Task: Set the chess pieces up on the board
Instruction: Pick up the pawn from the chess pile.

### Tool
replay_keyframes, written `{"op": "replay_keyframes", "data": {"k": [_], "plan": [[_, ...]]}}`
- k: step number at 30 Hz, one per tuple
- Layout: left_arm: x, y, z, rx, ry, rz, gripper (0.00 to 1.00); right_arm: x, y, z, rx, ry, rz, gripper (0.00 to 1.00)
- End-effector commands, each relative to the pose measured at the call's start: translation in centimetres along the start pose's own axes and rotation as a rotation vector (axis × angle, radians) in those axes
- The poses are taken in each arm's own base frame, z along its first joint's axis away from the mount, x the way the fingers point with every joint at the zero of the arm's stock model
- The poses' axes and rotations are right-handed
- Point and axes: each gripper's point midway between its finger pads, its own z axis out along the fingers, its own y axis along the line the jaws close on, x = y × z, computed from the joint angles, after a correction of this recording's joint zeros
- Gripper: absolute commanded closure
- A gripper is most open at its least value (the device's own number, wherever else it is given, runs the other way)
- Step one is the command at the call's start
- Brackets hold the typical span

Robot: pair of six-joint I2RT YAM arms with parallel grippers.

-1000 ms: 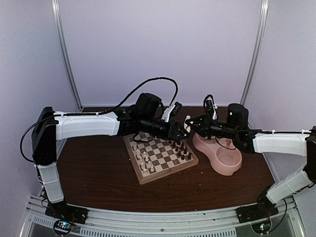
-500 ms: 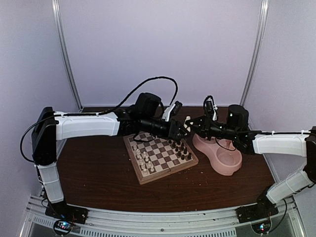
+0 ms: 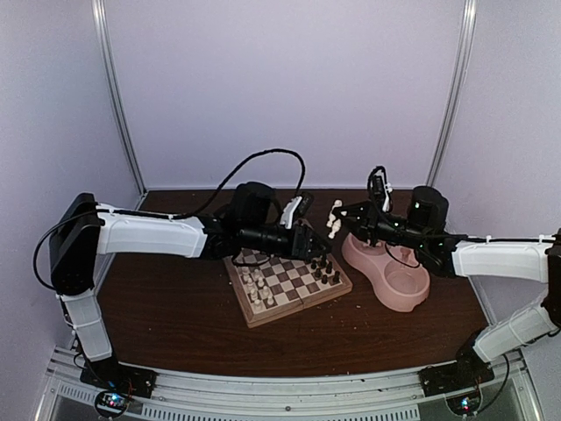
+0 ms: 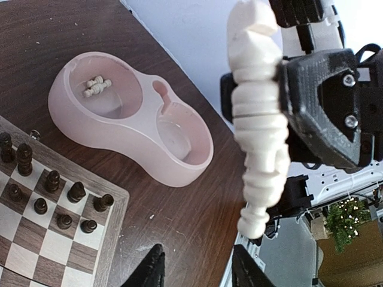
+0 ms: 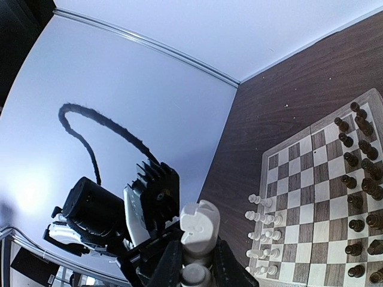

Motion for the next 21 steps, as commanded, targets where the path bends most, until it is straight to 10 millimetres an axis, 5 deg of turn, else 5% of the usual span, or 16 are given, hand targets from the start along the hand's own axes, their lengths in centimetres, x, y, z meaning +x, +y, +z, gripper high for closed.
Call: {"op": "replay_keyframes", "data": {"k": [1,21], "plan": [[-3.8,-4.6,-2.4,0.117,-0.204,0.089,0.59,-1.3,2.3,-0.9,-0.081,-0.08,0.005,0.94],[-5.2,-5.7,-1.9,0.151,-0.253,0.109,0.63,-1.6,2.9,-1.4,-0.119,-0.118,0.042,0.94]]}}
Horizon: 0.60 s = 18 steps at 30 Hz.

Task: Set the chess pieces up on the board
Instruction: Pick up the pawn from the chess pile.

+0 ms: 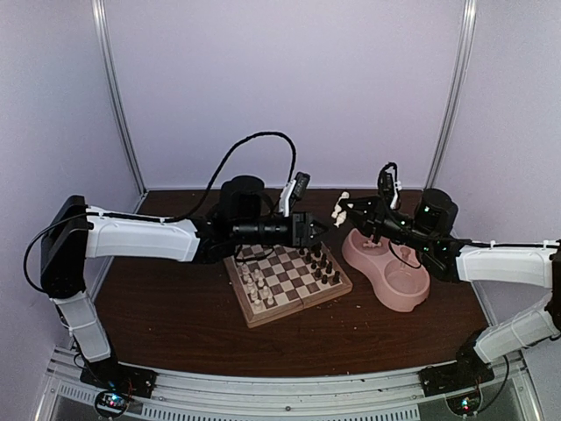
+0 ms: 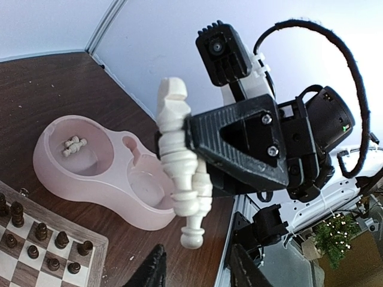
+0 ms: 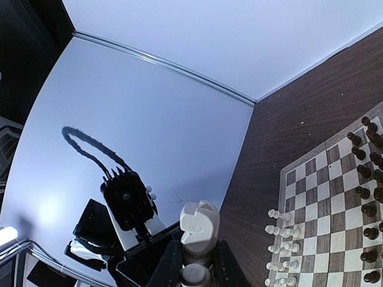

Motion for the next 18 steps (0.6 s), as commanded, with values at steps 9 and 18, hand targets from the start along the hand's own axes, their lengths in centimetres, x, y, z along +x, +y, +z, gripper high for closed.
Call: {"op": "replay_keyframes", "data": {"k": [9,18], "plan": [[-1.53,-0.65,1.32,0.021,-0.015,-0.001,0.71,-0.14,1.26,0.08,-0.062,-0.014,0.001,0.94],[-1.0,-0.46,1.15,0.008,0.009,0.0,0.94,-0.45,1.51,-0.17,-0.059,-0.027,-0.024,0.94]]}}
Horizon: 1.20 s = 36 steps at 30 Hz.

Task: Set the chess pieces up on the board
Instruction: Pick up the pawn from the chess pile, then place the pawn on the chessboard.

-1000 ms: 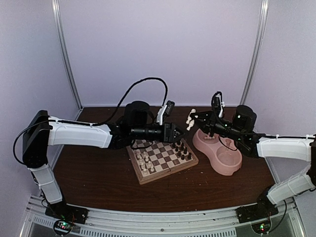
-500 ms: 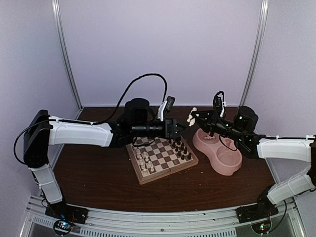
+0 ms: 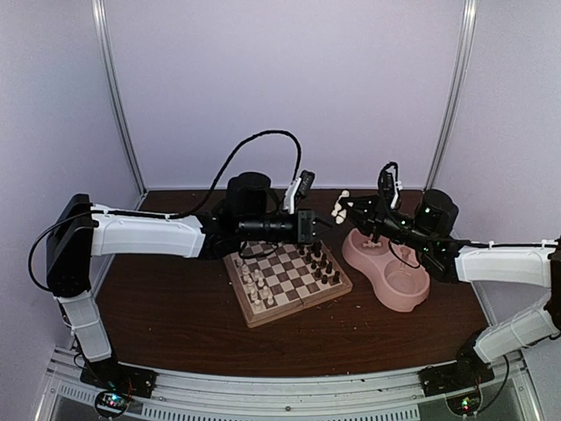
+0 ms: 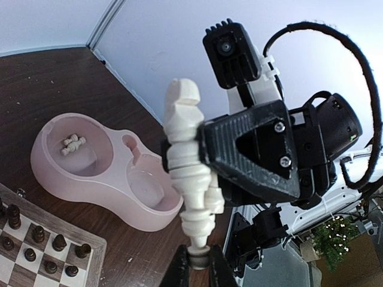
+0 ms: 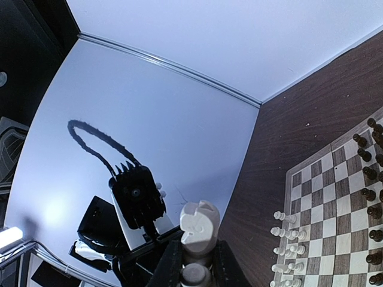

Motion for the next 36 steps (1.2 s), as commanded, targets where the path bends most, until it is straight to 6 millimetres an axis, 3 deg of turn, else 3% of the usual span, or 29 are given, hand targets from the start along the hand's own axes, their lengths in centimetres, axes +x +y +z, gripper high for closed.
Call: {"op": "replay_keyframes", "data": {"k": [1,5,9,19,21,27,36], "plan": [[-0.3,-0.5,0.1,0.011,0.003,0.019,0.94,-0.6,1.0,-0.3,-0.024,-0.02,-0.046,0.94],[1.3,0.5,-0.7,-0.038,0.057,0.021,0.95,-2.1,0.5,-1.3,0.037,-0.033,-0.099,0.94],[4.2,2.7,-2.3,-0.179,0.204,0.019,0.95,-3.6,-0.5,-3.0,0.162,-0.036,-0.237,0.94],[8.4,5.8,-9.2,-0.588,0.69,0.057,0.94,-5.4,-6.2,-8.4,0.591,-0.068,-0.684,0.96],[9.2,6.3,-10.1,-0.639,0.78,0.042,0.94,-6.0,-7.2,-8.8,0.638,-0.086,-0.725,0.97],[10.9,7.6,-10.1,-0.715,0.978,0.036,0.97,-6.5,-9.5,-8.5,0.697,-0.087,-0.784,0.98],[10.1,10.0,-11.0,-0.882,1.076,0.081,0.97,-5.8,-12.6,-8.5,0.683,-0.13,-0.811,0.96]]}}
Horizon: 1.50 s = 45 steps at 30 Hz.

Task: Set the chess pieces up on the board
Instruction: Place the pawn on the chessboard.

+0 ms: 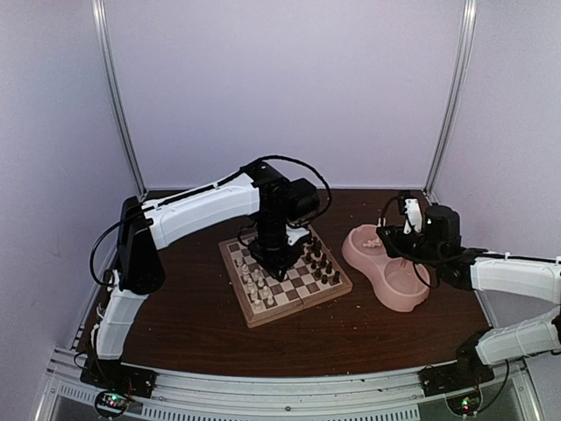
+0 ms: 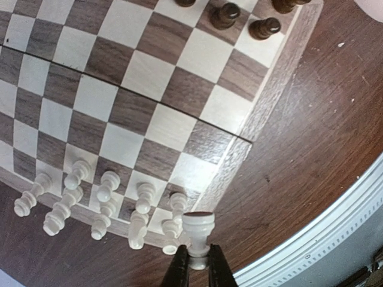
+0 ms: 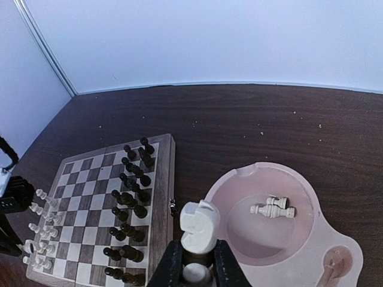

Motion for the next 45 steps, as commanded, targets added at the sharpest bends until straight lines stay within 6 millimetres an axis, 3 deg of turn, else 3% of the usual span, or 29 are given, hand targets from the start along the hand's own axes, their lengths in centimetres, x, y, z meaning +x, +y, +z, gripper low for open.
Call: {"op": "replay_keyframes", "data": {"k": [1,6,10,15,19,25,30,38,45], "plan": [[1.4,2.4,-1.9,-0.135,0.039,0.013,0.97,-0.3,-0.8,0.5,0.021,-0.082,-0.022,0.96],[0.6,4.5,-2.5,-0.179,0.023,-0.013,0.97,0.8,-0.9,1.1,0.007,-0.077,-0.019,0.96],[0.3,7.9,-3.4,-0.314,0.019,-0.033,0.97,1.0,-0.8,1.1,0.0,-0.076,-0.018,0.96],[-1.4,12.1,-5.7,-0.456,-0.081,-0.055,0.96,1.1,-0.8,1.2,-0.003,-0.075,-0.02,0.96],[-2.0,15.1,-6.3,-0.38,-0.112,-0.143,0.95,1.0,-0.8,1.3,-0.001,-0.074,-0.023,0.96],[-1.3,17.6,-3.4,-0.138,-0.061,-0.272,0.93,0.9,-0.8,1.2,0.002,-0.076,-0.025,0.96],[-0.5,19.9,-2.4,-0.131,-0.008,-0.293,0.92,0.8,-0.8,1.2,0.002,-0.079,-0.027,0.96],[-0.4,19.4,0.7,0.026,0.06,-0.317,0.91,0.7,-0.8,1.1,0.003,-0.079,-0.031,0.96],[0.0,20.8,2.3,0.051,0.095,-0.389,0.89,0.6,-0.8,0.9,0.006,-0.083,-0.034,0.96]]}}
